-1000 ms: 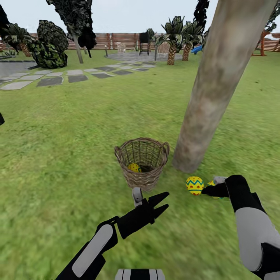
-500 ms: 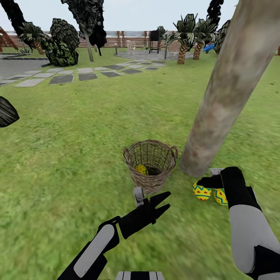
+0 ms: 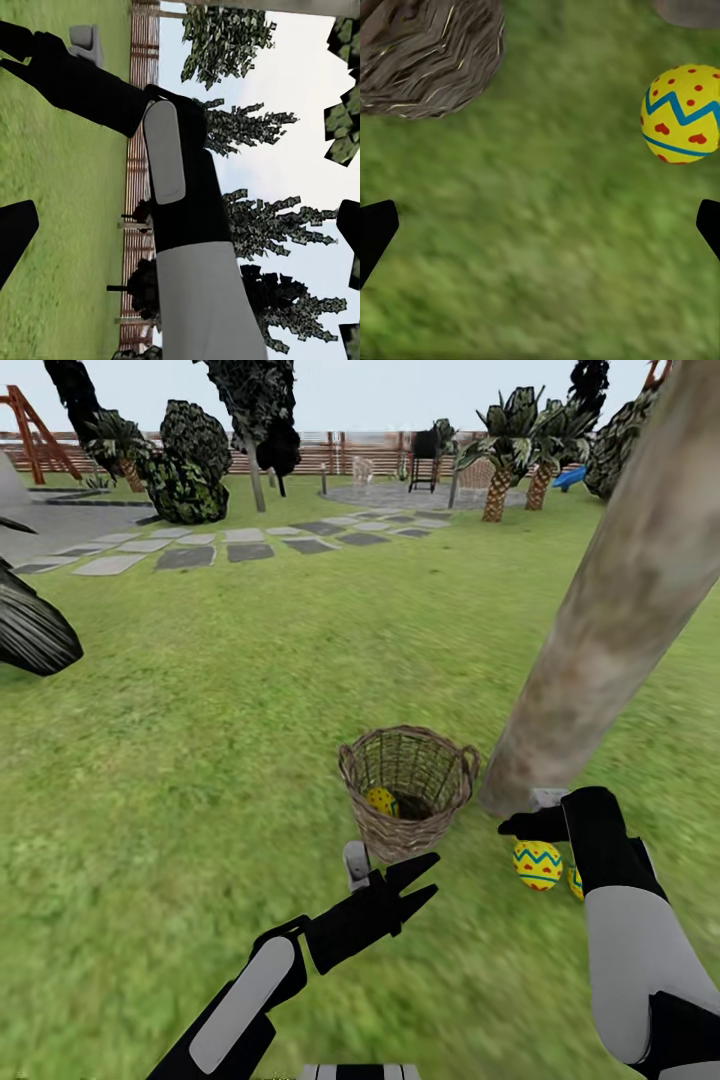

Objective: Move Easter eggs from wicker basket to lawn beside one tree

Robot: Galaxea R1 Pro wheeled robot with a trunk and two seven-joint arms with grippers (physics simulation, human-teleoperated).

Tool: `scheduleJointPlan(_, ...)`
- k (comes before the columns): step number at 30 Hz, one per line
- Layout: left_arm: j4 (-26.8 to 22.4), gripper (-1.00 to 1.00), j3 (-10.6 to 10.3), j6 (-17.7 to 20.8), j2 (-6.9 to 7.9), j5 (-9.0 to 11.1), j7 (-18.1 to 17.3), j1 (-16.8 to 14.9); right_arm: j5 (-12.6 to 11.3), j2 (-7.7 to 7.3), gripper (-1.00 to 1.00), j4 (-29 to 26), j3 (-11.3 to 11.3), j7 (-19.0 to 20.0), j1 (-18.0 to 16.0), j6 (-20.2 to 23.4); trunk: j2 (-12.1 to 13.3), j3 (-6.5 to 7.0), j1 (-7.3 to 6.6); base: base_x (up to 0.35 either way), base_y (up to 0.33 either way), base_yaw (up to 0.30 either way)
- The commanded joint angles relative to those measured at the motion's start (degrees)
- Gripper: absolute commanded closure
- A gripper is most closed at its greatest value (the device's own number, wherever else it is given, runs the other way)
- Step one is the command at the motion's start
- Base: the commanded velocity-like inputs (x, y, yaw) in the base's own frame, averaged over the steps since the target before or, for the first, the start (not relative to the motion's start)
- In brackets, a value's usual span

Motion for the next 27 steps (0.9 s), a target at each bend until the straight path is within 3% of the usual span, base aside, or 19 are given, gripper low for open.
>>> scheduleJointPlan(1,0.0,-1.00,0.0,0.3,-0.01,0.3,0.0,0.0,0.6,0.01,-1.00,-0.1,-0.1,0.6,0.0,0.1,0.4,0.08,-0.23,0.000,0.000,0.152)
scheduleJointPlan(27,0.0,-1.00,0.0,0.4,0.02,0.4,-0.2,0.0,0.6,0.02,-1.00,-0.1,-0.1,0.8,0.0,0.1,10.8,3.29,-5.95,0.000,0.000,0.151)
